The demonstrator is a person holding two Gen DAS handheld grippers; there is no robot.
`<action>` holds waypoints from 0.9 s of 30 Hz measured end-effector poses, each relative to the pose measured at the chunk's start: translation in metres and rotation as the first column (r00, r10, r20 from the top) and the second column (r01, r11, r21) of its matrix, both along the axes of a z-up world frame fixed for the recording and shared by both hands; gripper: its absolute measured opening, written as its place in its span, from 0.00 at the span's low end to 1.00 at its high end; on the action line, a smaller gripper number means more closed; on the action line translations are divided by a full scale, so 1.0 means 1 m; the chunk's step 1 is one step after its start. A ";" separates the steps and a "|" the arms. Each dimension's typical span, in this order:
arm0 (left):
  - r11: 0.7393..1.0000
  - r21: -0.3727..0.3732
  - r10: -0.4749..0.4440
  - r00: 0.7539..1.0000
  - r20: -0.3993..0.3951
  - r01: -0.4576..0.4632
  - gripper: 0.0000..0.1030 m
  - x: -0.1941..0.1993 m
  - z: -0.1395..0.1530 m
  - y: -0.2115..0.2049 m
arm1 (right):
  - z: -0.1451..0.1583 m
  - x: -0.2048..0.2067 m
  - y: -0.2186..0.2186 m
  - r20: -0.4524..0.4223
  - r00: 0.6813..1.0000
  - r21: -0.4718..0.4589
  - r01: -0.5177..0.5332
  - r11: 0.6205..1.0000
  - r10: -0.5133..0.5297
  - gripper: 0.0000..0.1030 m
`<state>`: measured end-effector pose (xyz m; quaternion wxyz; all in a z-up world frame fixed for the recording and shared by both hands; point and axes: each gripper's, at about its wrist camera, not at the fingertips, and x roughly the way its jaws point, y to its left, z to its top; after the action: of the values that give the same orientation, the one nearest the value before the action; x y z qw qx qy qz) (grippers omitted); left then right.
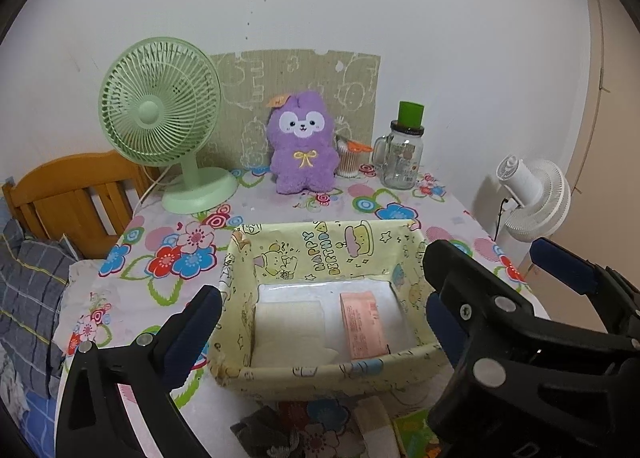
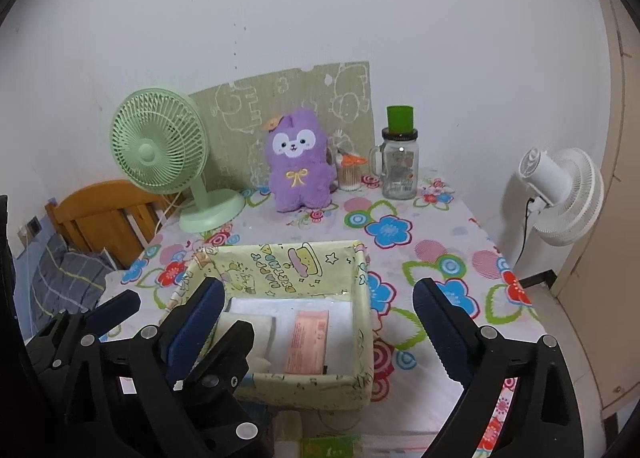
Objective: Organize soft objects
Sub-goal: 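Withdraw both open tools from the fabric box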
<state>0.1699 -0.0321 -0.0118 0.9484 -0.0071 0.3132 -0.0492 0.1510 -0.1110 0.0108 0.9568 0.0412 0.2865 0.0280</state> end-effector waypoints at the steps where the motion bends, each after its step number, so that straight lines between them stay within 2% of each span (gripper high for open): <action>1: 1.000 0.000 0.001 1.000 0.004 -0.001 1.00 -0.003 0.001 0.000 | 0.002 -0.003 0.000 0.004 1.000 -0.001 0.000 1.000 0.000 0.95; 16: 1.000 0.015 0.022 0.998 0.054 -0.022 1.00 -0.052 0.016 -0.001 | 0.019 -0.058 0.001 0.064 0.998 -0.018 0.008 1.000 -0.007 0.95; 27: 1.000 0.010 0.026 0.997 0.078 -0.027 1.00 -0.089 0.012 -0.002 | 0.017 -0.097 0.003 0.088 0.996 -0.020 0.002 1.000 0.000 0.95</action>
<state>0.0805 -0.0344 0.0004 0.9605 -0.0040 0.2761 -0.0353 0.0538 -0.1083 0.0283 0.9689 0.0302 0.2443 0.0264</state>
